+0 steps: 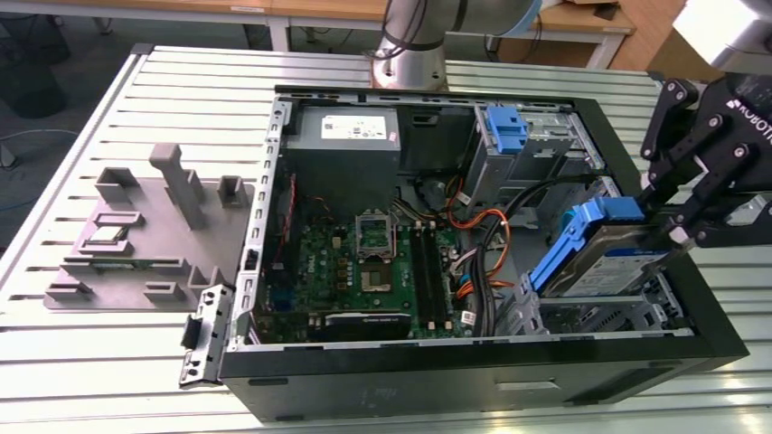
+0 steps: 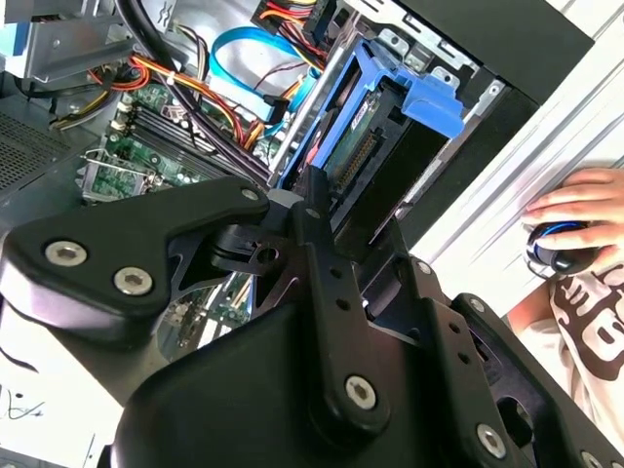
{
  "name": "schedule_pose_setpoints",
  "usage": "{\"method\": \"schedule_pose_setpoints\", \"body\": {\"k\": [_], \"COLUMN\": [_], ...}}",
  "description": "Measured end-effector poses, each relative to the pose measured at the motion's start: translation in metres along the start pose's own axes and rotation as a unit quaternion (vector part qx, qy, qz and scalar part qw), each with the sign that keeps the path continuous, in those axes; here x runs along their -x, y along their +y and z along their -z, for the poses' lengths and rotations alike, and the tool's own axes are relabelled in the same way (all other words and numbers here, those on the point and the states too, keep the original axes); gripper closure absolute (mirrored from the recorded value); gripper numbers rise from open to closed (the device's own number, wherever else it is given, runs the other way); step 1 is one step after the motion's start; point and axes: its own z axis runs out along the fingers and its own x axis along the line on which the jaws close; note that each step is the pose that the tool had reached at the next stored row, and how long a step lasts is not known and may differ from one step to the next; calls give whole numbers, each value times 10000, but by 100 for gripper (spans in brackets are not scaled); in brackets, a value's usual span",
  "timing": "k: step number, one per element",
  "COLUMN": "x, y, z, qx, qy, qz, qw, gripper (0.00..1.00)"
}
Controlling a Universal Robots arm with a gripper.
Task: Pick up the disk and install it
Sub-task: 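Insert the disk into the insertion slot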
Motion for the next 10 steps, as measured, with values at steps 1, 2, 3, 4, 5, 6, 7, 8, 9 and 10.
{"method": "schedule_pose_setpoints", "body": {"k": [1,2,3,4,5,6,7,8,9,10], "x": [0,-1,-2,-2,-3,-4,-4,-5,-6,-6], "y": [-1,-2,-3,-3,-4,-6,-7,-8,-8,-9], "z": [-18,-36,-54,-72,-90,-108,-127,-145,-161,-178], "qx": [0,0,0,0,1,1,1,2,2,3], "qy": [0,-1,-1,0,0,0,0,0,2,2], "qz": [0,0,0,0,0,0,0,0,-1,-1], "qw": [10000,10000,10000,10000,10000,10000,10000,10000,10000,10000], "gripper": [65,65,65,65,65,65,65,65,65,65]}}
